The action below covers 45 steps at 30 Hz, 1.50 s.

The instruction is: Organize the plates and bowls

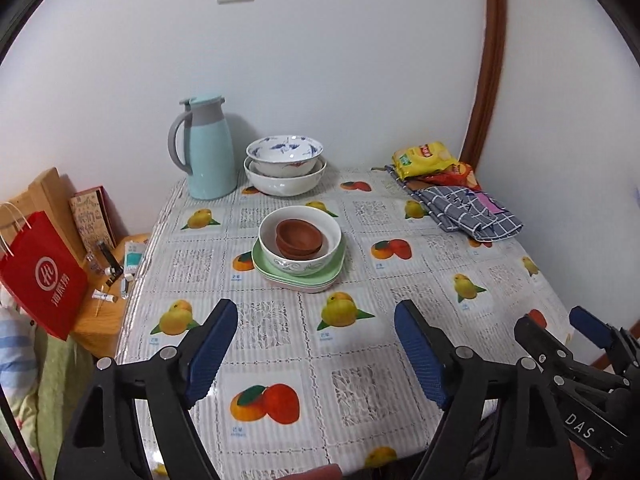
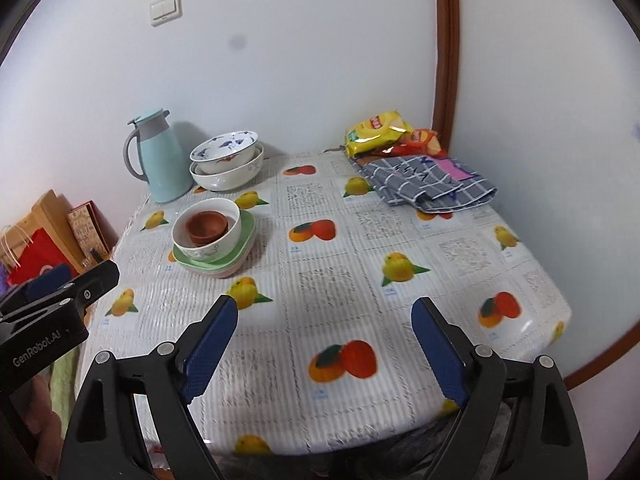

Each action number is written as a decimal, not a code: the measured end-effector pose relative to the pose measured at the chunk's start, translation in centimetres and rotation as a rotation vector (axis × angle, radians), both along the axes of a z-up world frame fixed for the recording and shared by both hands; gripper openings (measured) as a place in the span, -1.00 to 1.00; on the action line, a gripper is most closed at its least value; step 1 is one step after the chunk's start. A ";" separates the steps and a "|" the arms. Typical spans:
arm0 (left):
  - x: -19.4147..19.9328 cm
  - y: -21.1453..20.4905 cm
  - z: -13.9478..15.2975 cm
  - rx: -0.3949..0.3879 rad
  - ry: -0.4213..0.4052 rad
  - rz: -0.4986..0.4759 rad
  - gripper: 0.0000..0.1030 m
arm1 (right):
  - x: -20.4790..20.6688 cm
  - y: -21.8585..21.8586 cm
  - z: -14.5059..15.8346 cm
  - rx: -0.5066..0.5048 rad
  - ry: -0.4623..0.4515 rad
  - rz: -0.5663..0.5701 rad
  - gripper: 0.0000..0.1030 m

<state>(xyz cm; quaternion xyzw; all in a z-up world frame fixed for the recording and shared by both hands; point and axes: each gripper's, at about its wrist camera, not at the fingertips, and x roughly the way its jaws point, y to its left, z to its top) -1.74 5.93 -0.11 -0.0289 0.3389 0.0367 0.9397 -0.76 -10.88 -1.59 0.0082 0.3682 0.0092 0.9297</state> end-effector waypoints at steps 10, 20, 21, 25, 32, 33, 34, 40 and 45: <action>-2.6 -1.2 0.7 0.039 -0.044 -0.010 0.56 | -3.0 -0.8 1.2 0.002 -0.043 -0.014 0.72; -3.2 -1.5 0.6 0.026 -0.045 -0.013 0.60 | -3.9 -0.8 1.4 -0.008 -0.051 -0.014 0.72; -3.2 -1.5 0.6 0.026 -0.045 -0.014 0.60 | -4.0 -0.8 1.4 -0.009 -0.051 -0.013 0.72; -3.4 -1.6 0.6 0.030 -0.045 -0.014 0.61 | -4.1 -0.8 1.3 -0.005 -0.048 -0.007 0.72; -3.6 -2.0 0.5 0.040 -0.044 -0.023 0.61 | -4.1 -0.9 1.2 0.001 -0.047 -0.001 0.72; -3.6 -2.0 0.5 0.040 -0.043 -0.022 0.61 | -4.1 -0.9 1.2 -0.001 -0.047 0.000 0.72; -3.6 -2.0 0.5 0.042 -0.043 -0.019 0.61 | -4.1 -0.9 1.2 0.000 -0.047 0.002 0.72; -3.6 -1.9 0.4 0.042 -0.038 -0.018 0.61 | -4.1 -0.8 1.1 -0.002 -0.048 0.007 0.72; -3.6 -1.9 0.4 0.043 -0.034 -0.014 0.61 | -4.2 -0.7 1.2 -0.002 -0.047 0.009 0.73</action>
